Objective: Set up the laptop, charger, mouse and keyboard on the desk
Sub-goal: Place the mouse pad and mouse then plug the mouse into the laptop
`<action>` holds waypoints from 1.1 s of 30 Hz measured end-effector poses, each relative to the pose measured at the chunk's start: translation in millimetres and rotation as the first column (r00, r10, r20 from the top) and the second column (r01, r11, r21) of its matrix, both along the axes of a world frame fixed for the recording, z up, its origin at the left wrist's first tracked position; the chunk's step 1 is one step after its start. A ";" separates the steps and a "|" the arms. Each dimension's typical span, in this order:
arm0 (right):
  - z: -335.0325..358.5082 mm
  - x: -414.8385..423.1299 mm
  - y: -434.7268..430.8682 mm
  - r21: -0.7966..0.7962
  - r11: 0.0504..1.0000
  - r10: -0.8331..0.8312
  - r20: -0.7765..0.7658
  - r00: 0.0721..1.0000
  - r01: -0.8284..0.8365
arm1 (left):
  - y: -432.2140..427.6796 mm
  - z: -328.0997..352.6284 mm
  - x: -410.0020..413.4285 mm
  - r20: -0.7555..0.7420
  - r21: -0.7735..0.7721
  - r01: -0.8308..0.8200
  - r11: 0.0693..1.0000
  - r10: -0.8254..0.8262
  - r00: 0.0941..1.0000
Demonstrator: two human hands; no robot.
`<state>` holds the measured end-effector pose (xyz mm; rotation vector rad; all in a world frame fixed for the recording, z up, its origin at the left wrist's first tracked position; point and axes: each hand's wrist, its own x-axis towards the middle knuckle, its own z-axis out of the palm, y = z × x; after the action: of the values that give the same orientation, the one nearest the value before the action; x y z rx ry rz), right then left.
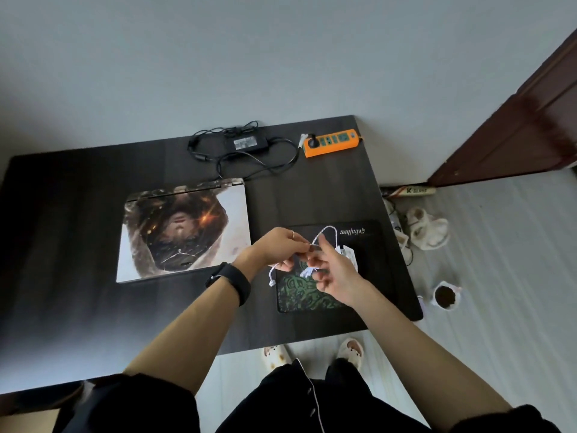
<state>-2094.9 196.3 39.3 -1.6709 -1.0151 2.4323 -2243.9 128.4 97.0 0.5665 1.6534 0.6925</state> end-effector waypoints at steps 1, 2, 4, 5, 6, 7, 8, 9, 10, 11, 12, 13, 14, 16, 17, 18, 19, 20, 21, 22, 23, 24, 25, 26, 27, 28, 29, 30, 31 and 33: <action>6.6 -8.1 -0.8 0.024 0.999 -0.032 -0.030 0.999 0.033 | -2.5 1.8 0.2 -0.012 0.009 0.030 1.000 -0.029 1.000; 12.1 -15.1 -0.7 0.077 0.995 -0.060 -0.038 0.997 0.063 | -5.3 2.2 -1.1 -0.018 0.024 0.027 0.999 -0.026 0.999; 19.3 -25.8 1.1 0.227 0.970 -0.091 -0.020 0.996 0.094 | -12.4 1.5 -8.1 -0.078 0.049 -0.008 0.999 0.012 0.997; 19.8 -29.1 3.7 0.288 0.952 -0.106 -0.005 0.994 0.103 | -17.9 0.4 -13.9 -0.119 0.053 -0.013 0.999 0.020 0.993; 18.1 -31.3 8.5 0.329 0.937 -0.127 0.007 0.992 0.118 | -24.1 -1.8 -20.5 -0.139 0.055 -0.017 0.998 0.024 0.990; 18.1 -33.4 13.5 0.358 0.925 -0.144 0.016 0.989 0.129 | -33.1 -4.0 -28.3 -0.131 0.059 -0.026 0.998 0.034 0.991; 17.2 -34.9 19.4 0.382 0.914 -0.157 0.022 0.987 0.137 | -43.1 -6.3 -35.8 -0.108 0.062 -0.036 0.997 0.042 0.993; 15.9 -37.1 25.6 0.405 0.904 -0.165 0.032 0.986 0.138 | -53.8 -7.6 -43.3 -0.094 0.064 -0.038 0.997 0.043 0.995; 14.8 -39.5 32.4 0.425 0.894 -0.178 0.038 0.983 0.145 | -63.7 -8.5 -49.7 -0.095 0.062 -0.031 0.998 0.037 0.995; 14.7 -42.1 39.0 0.436 0.886 -0.198 0.046 0.979 0.158 | -72.2 -8.6 -54.7 -0.110 0.056 -0.022 0.998 0.028 0.994; 14.1 -46.2 44.5 0.438 0.881 -0.221 0.050 0.974 0.177 | -80.8 -8.2 -59.9 -0.132 0.047 -0.020 0.999 0.026 0.991; 13.9 -51.0 49.6 0.433 0.878 -0.250 0.054 0.967 0.203 | -88.6 -6.8 -64.6 -0.149 0.039 -0.024 0.999 0.029 0.988; 13.9 -55.5 55.2 0.427 0.874 -0.283 0.056 0.958 0.233 | -95.0 -5.6 -68.5 -0.156 0.029 -0.033 0.999 0.037 0.987; 13.7 -65.0 65.9 0.417 0.863 -0.339 0.061 0.939 0.284 | -106.0 -3.7 -75.0 -0.131 0.007 -0.069 0.998 0.069 0.989; 13.3 -69.5 70.2 0.407 0.862 -0.356 0.064 0.932 0.301 | -110.8 -3.8 -77.0 -0.101 -0.008 -0.093 0.996 0.091 0.991; 11.6 -72.9 74.3 0.397 0.862 -0.371 0.069 0.926 0.315 | -113.9 -4.8 -77.7 -0.060 -0.018 -0.120 0.993 0.119 0.991; 10.2 -76.0 77.8 0.390 0.861 -0.383 0.073 0.921 0.327 | -116.0 -7.5 -78.3 -0.013 -0.018 -0.157 0.987 0.157 0.988; 8.3 -78.9 81.7 0.383 0.860 -0.394 0.078 0.916 0.338 | -116.2 -12.5 -78.3 0.030 -0.014 -0.201 0.979 0.202 0.979; 6.4 -81.3 85.4 0.372 0.858 -0.410 0.076 0.909 0.356 | -115.1 -18.5 -77.5 0.058 -0.008 -0.237 0.971 0.237 0.970; 4.0 -82.8 89.1 0.358 0.854 -0.427 0.068 0.902 0.377 | -112.8 -23.8 -75.3 0.077 -0.001 -0.263 0.965 0.263 0.962; 2.0 -83.4 92.5 0.345 0.850 -0.442 0.058 0.895 0.397 | -109.9 -29.0 -72.3 0.091 0.010 -0.287 0.958 0.285 0.954; 0.0 -84.0 96.5 0.333 0.847 -0.455 0.050 0.889 0.414 | -105.9 -32.2 -68.4 0.104 0.025 -0.317 0.948 0.312 0.944; -2.3 -86.5 102.4 0.316 0.849 -0.459 0.048 0.887 0.423 | -100.4 -33.8 -65.7 0.110 0.039 -0.357 0.933 0.351 0.930; -3.7 -89.1 108.0 0.300 0.853 -0.462 0.047 0.886 0.428 | -95.0 -33.4 -63.0 0.107 0.050 -0.396 0.917 0.390 0.915; -3.9 -91.3 113.2 0.284 0.856 -0.462 0.048 0.886 0.431 | -89.8 -31.3 -60.7 0.084 0.058 -0.424 0.904 0.419 0.904; -4.5 -94.5 119.7 0.269 0.864 -0.455 0.052 0.889 0.426 | -83.6 -28.3 -60.1 0.026 0.058 -0.439 0.897 0.438 0.899; -4.6 -97.9 125.8 0.255 0.872 -0.444 0.056 0.894 0.418 | -77.8 -27.2 -61.2 -0.059 0.053 -0.441 0.896 0.444 0.894; -4.5 -101.0 132.0 0.239 0.883 -0.429 0.057 0.902 0.405 | -71.8 -27.6 -62.9 -0.153 0.045 -0.443 0.895 0.444 0.883; -4.6 -103.8 137.8 0.217 0.895 -0.410 0.055 0.910 0.390 | -66.9 -28.6 -65.4 -0.228 0.039 -0.458 0.888 0.454 0.861; -1.4 -111.3 150.5 0.154 0.929 -0.345 0.033 0.938 0.337 | -56.6 -30.2 -71.6 -0.265 0.060 -0.534 0.844 0.529 0.806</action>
<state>-2206.2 346.9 38.0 -1.7129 -0.8030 2.0503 -2315.5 71.8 66.9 0.1744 2.1081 1.0410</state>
